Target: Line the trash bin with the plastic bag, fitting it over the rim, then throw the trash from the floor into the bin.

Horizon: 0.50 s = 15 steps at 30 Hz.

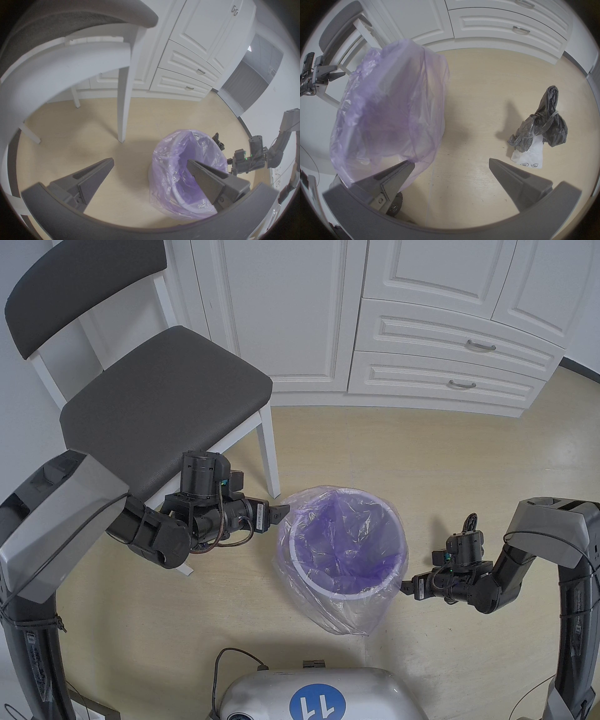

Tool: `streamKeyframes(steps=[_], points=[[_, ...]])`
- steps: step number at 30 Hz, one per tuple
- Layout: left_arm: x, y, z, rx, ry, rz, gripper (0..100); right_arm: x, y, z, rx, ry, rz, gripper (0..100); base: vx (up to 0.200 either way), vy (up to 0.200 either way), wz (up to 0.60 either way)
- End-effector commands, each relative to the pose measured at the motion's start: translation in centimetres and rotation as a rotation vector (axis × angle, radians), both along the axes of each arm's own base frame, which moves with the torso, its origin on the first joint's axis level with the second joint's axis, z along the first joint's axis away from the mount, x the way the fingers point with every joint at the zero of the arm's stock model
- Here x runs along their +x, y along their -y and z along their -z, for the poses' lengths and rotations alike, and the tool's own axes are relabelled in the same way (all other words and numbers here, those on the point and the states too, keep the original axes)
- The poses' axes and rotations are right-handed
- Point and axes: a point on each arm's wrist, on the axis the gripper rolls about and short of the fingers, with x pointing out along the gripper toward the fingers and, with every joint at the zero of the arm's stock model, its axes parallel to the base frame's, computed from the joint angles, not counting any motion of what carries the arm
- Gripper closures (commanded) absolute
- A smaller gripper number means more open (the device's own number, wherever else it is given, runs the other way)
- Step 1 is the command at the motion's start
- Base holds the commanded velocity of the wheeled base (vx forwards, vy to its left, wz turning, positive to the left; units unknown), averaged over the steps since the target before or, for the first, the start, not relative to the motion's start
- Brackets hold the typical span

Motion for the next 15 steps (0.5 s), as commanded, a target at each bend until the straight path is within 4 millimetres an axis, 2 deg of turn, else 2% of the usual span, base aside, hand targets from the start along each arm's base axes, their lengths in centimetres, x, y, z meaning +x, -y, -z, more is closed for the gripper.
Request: streamKeyframes(steps=[1,9,15], points=[[1.1,0.6,2.3,0.016,-0.046,0.019,0,0.2,-0.2,1.5,0.001,-0.026,0.003,0,0.000,0.000,0.00],[4.2,0.8,5.5,0.024,-0.066,-0.004,0,0.4,-0.2,1.5,0.007,-0.025,0.006,0,0.000,0.000,0.00],[5.7,0.6,6.5,0.027,-0.074,-0.016,0,0.4,-0.2,1.5,0.007,-0.025,0.006,0,0.000,0.000,0.00]])
